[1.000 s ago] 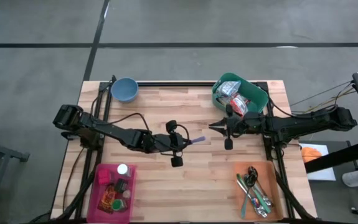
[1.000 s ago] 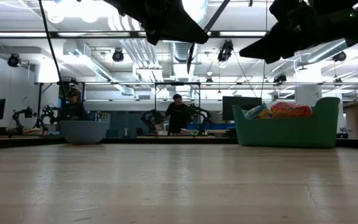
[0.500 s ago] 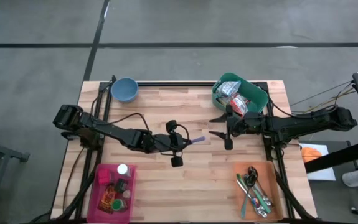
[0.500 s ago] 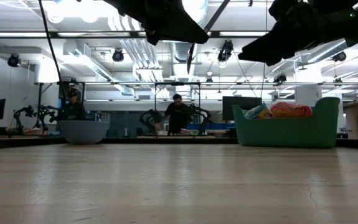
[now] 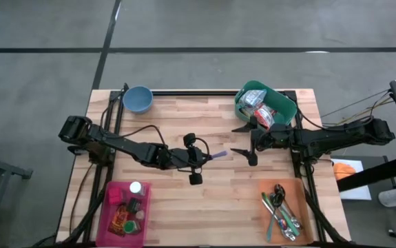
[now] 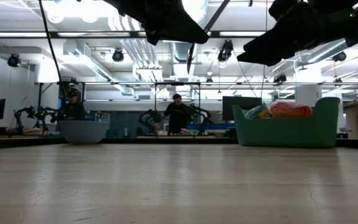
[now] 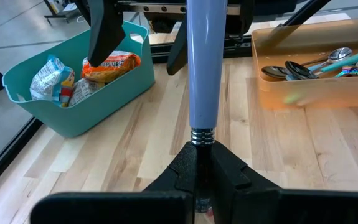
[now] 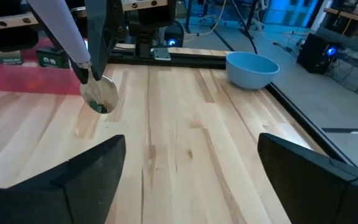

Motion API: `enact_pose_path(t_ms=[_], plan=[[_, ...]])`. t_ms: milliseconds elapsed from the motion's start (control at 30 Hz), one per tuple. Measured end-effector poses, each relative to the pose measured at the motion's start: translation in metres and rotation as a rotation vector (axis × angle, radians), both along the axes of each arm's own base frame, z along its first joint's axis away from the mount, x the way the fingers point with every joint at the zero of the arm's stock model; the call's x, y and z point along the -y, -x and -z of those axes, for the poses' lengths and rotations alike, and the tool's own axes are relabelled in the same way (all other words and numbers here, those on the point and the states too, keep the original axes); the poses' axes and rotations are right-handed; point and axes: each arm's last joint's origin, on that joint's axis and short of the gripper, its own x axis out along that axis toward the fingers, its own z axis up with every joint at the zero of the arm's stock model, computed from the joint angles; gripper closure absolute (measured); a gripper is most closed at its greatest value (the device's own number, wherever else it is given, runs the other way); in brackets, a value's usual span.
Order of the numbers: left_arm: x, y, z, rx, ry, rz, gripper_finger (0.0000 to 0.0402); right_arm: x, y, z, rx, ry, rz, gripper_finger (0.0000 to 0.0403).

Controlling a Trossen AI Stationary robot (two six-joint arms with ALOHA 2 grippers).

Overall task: Pick & Place Food Item
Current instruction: Put the purple spoon into the orange bin

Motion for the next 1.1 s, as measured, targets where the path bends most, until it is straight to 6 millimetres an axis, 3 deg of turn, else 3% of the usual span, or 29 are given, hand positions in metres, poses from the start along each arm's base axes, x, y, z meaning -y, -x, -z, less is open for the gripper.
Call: enact_pose_path(t_ms=[1100], plan=[[-0.0001,0.0,0.0,0.003,0.011,-0.005,0.0384,0.0,0.0,0.0001,-0.006,0.042,-0.01,0.0036]])
